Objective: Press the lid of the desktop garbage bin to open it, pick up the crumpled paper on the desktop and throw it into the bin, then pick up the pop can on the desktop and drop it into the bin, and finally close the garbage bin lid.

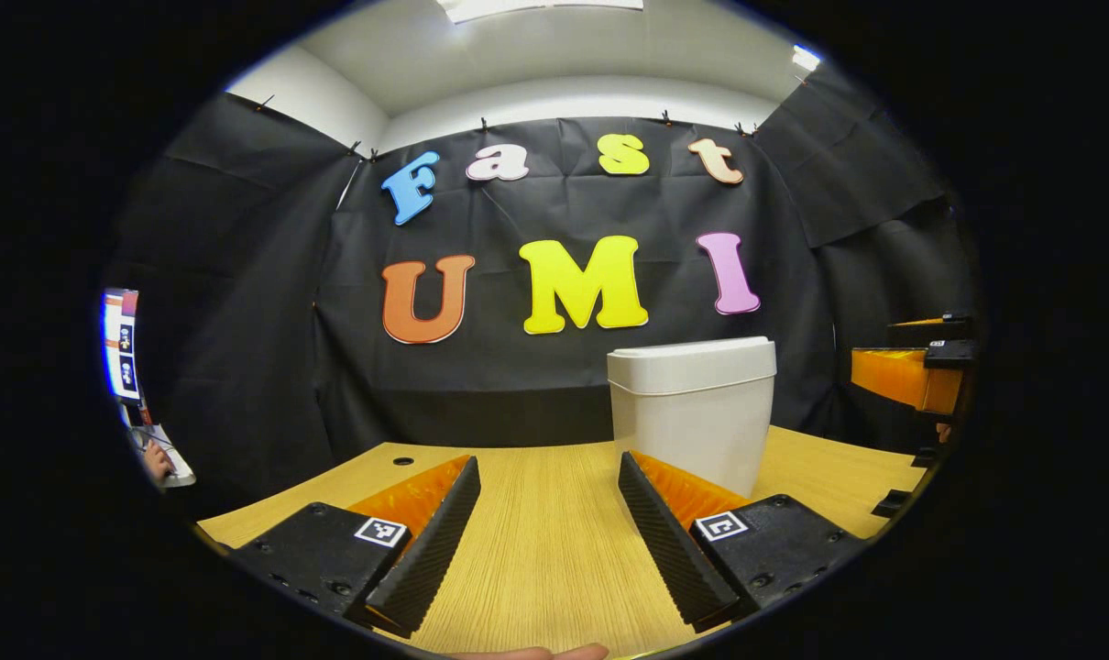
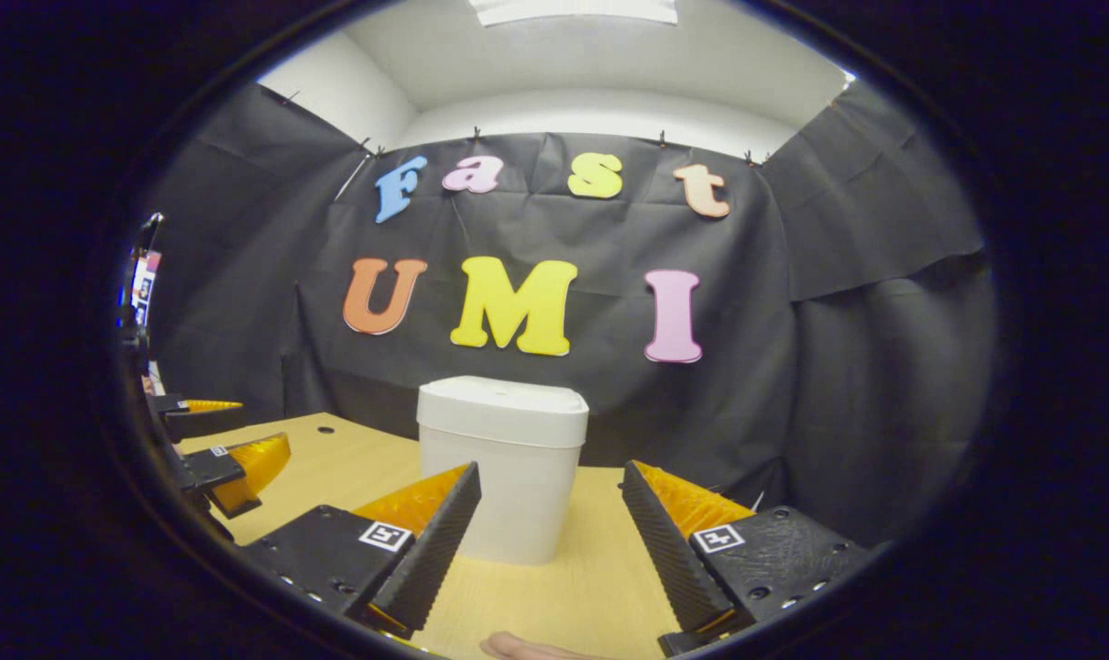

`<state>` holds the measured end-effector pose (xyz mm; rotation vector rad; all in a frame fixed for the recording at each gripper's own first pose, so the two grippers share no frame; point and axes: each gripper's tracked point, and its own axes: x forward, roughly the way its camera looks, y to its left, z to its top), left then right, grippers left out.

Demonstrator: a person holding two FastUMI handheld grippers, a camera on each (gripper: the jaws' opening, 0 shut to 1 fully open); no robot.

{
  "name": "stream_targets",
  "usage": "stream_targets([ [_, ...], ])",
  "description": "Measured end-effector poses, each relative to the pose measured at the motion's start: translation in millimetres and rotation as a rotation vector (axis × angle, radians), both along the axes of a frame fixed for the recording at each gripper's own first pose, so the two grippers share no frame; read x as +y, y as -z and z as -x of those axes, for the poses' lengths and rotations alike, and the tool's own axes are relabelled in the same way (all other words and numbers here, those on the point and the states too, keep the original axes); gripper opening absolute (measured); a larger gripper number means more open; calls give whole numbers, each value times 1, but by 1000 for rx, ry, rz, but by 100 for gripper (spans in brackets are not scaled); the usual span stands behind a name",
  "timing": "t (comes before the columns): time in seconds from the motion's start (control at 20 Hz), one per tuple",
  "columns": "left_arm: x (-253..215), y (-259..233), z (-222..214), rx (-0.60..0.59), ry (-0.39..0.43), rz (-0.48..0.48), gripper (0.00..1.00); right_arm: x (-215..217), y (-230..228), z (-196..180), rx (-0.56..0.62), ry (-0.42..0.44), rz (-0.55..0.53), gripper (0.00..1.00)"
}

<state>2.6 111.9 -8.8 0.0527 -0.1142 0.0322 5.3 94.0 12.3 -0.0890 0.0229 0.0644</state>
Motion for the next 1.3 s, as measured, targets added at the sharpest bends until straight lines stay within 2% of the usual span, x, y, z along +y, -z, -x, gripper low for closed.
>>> stream_targets([
  [0.25, 3, -6, 4, 8, -60, -17, 98, 11, 7, 1, 18, -63, 7, 95],
  [0.35, 11, -8, 5, 5, -81, -31, 98, 9, 6, -5, 6, -57, 17, 98],
  [0.4, 10, -9, 5, 6, -88, -34, 98, 11, 8, -7, 3, -66, 20, 96],
  [0.5, 4, -9, 5, 11, -92, -39, 98, 14, 13, -7, 10, -90, 18, 98],
  [0.7, -7, -5, 11, 24, -100, -43, 98, 16, 17, -2, 1, -135, 5, 95],
  [0.75, -11, -5, 11, 25, -95, -40, 98, 13, 16, -1, -8, -130, 13, 93],
  [0.9, -23, 0, 12, 31, -76, -36, 98, 12, 14, -1, -31, -118, 15, 97],
  [1.1, -32, 15, 13, 61, -53, -34, 98, 11, 18, -4, -22, -110, 30, 95],
  [1.3, -25, 28, 10, 94, -52, -23, 98, 9, 22, -6, -20, -93, 37, 95],
])
